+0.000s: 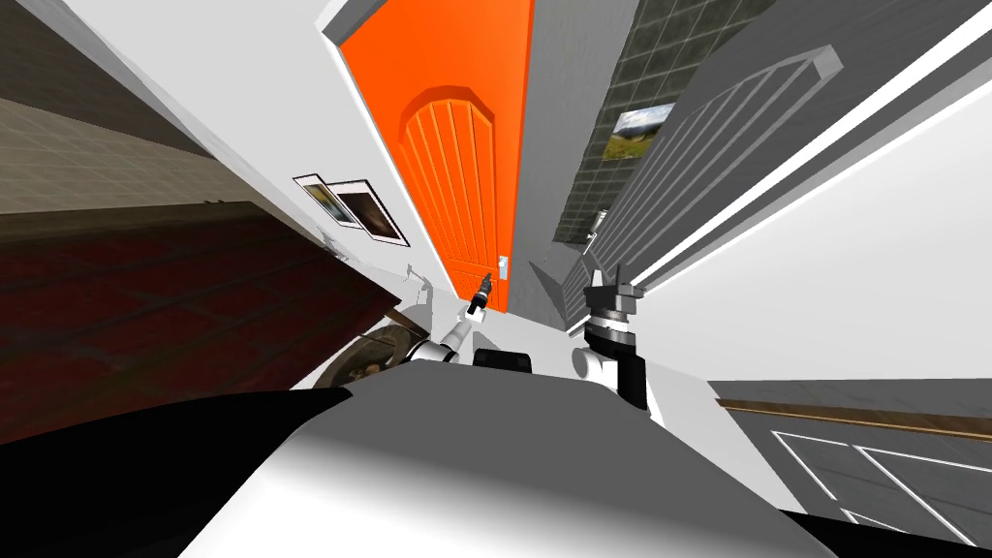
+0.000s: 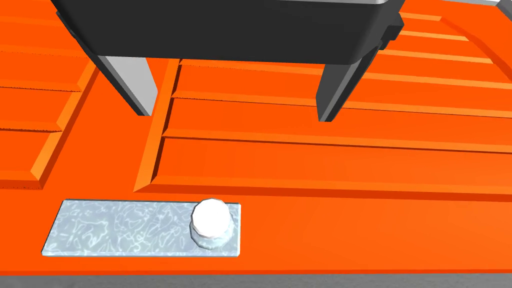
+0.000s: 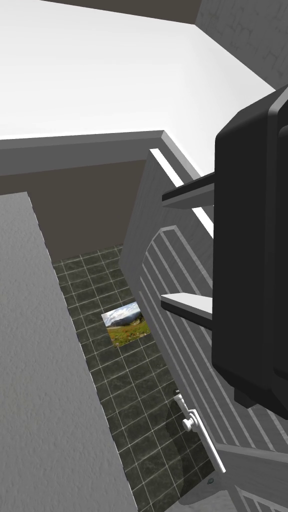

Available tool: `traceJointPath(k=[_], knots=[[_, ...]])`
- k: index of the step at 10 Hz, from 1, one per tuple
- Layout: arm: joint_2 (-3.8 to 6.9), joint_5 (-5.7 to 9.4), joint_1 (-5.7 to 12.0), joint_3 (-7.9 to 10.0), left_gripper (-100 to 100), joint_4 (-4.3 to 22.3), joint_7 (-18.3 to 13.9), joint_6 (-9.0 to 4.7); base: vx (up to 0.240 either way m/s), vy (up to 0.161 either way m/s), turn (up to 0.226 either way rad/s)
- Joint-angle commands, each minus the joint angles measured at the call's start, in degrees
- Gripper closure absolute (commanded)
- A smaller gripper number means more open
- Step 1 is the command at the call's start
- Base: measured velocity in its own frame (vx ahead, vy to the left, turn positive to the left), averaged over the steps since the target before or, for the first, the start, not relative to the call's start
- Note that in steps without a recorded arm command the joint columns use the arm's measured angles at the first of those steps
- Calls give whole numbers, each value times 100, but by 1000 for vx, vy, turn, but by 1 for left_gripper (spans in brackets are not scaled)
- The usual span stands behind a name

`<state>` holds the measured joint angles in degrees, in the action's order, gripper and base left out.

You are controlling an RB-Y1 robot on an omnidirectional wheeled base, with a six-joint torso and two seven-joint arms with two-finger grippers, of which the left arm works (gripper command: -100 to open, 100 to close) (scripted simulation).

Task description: Push the door open

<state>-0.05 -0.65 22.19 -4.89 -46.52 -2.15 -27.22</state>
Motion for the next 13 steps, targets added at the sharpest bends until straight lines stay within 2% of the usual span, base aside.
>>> traceJointPath(k=[1,4,7,8,9,10,12,13], knots=[[-61,-11,157,-6,-100,244,-26,37,108,30,-21],[-197,-29,432,-10,-100,685,-54,80,146,46,-20],[-250,-35,518,-11,-100,823,-63,94,69,10,-5],[-238,-35,489,-15,-100,765,-63,115,16,1,-1],[-49,-29,503,1,-100,787,-60,112,78,-25,-25],[33,-26,507,10,-100,792,-58,116,174,-55,-22],[125,-17,518,33,-100,804,-54,124,200,-29,-17],[125,-13,524,44,-100,811,-52,129,207,-45,-26]])
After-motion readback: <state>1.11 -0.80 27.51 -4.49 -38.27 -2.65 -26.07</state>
